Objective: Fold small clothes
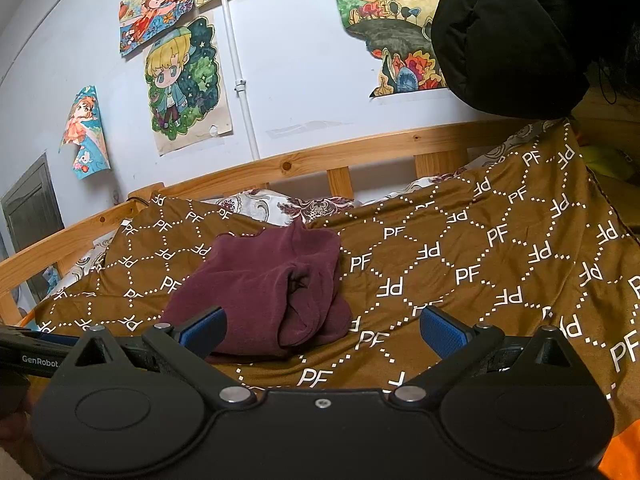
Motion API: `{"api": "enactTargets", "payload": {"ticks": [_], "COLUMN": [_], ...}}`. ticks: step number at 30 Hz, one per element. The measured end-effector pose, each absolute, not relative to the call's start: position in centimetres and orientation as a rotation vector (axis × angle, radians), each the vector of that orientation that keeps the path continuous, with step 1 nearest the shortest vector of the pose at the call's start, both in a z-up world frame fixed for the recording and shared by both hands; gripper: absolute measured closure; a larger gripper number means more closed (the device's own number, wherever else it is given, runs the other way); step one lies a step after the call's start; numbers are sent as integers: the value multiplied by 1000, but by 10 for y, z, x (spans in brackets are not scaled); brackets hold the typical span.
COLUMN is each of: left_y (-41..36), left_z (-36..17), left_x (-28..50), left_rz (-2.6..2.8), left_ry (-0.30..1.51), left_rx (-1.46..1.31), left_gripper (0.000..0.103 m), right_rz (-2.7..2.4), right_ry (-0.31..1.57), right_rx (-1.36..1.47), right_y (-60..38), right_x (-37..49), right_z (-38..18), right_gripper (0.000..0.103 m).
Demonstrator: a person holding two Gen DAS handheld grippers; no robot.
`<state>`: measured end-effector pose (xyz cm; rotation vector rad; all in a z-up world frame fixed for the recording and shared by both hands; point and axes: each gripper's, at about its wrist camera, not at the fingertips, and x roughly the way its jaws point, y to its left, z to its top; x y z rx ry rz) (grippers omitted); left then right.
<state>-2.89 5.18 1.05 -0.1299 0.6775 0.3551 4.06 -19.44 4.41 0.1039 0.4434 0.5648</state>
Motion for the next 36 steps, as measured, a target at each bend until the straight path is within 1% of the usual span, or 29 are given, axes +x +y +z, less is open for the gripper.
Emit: {"api": "enactTargets", "payload": {"ticks": [11,36], "left_y": [50,51], "left_z": [11,8], "left_x": [-28,-28], "left_rz": [372,360], "left_ry": [687,705], "left_rx": [-72,-64], "left_gripper": [1,1], "right_rz": [561,560], "right_ry": [446,447], "right_rx": [104,101], "right_y": [-194,-193], "right_x": [40,40], "right_z": [44,44], "right_gripper": [1,1]}}
